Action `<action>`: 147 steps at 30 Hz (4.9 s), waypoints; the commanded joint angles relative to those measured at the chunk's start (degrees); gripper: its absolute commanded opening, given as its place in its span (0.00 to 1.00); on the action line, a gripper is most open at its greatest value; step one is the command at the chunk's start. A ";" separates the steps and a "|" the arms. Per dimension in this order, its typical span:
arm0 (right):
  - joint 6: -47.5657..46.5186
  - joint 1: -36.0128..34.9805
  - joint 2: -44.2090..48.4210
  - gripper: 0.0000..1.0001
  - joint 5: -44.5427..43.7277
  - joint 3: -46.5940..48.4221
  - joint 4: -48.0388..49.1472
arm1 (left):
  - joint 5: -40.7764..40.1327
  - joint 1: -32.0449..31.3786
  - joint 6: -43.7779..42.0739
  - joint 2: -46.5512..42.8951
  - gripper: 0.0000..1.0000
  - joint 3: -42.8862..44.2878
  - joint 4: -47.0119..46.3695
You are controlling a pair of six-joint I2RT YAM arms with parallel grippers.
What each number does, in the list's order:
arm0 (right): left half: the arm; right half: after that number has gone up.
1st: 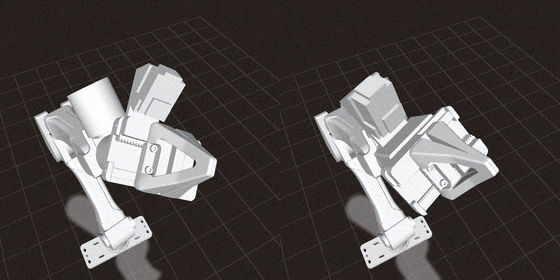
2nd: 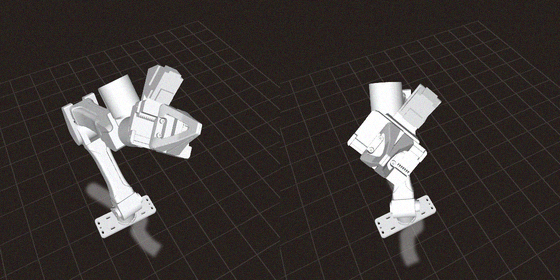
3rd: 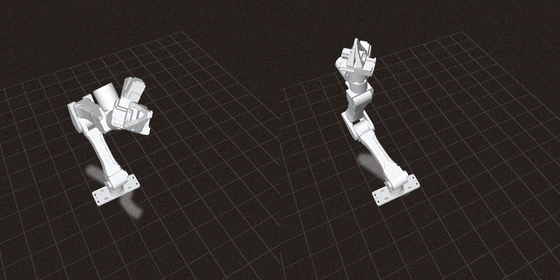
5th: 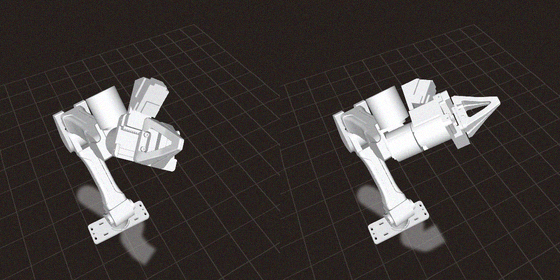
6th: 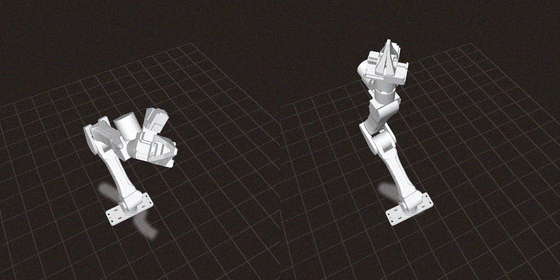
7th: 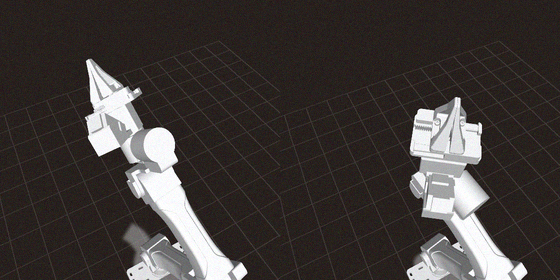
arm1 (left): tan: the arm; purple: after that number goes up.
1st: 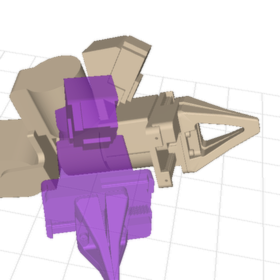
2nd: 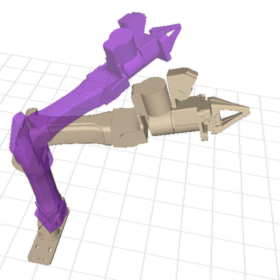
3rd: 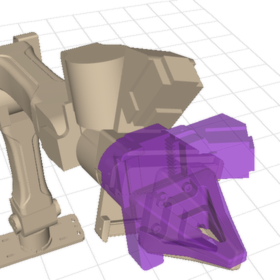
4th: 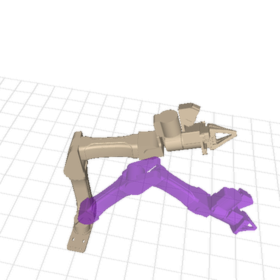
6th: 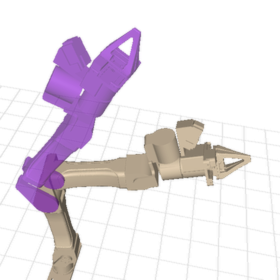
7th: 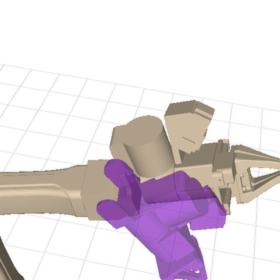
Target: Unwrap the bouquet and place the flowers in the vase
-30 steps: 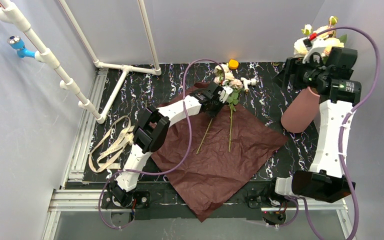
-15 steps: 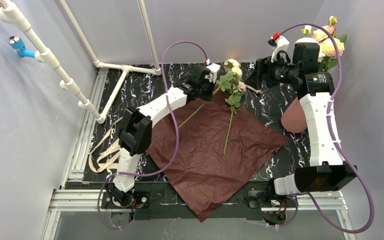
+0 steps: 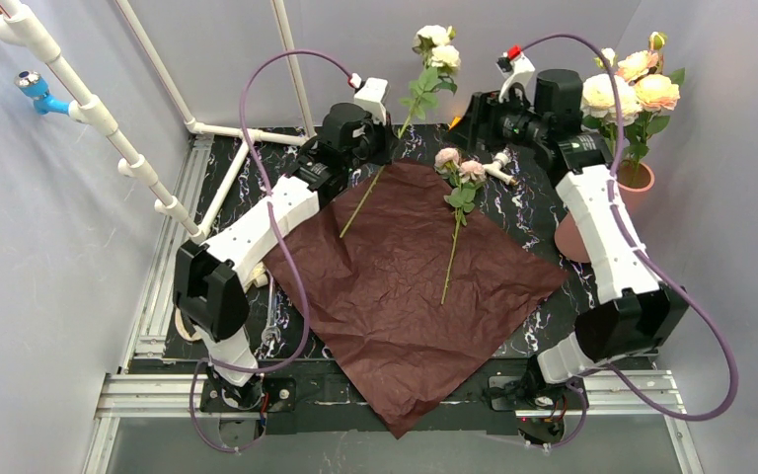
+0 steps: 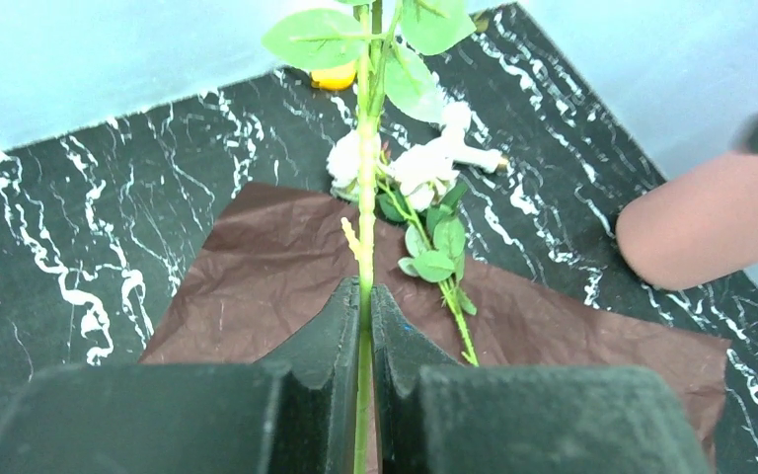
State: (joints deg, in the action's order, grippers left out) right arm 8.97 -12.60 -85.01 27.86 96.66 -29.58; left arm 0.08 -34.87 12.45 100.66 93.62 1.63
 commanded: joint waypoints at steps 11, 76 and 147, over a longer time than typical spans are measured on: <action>24.53 -5.58 -18.71 0.96 -7.99 29.91 8.50 | 2.47 -0.29 -1.63 -12.29 0.00 -0.98 -9.33; -5.21 42.64 12.11 0.01 -21.09 36.13 -5.57 | 11.97 -0.39 -7.59 -4.07 0.98 -0.25 11.91; -10.71 42.41 12.54 0.01 -7.22 -2.59 17.58 | 8.64 0.07 -11.00 9.12 0.98 10.39 16.72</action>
State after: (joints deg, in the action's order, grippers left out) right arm 0.62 29.78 -70.76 18.65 100.16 -1.80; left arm 10.22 -35.03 2.52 108.95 100.27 15.33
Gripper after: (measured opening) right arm 0.075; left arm 0.981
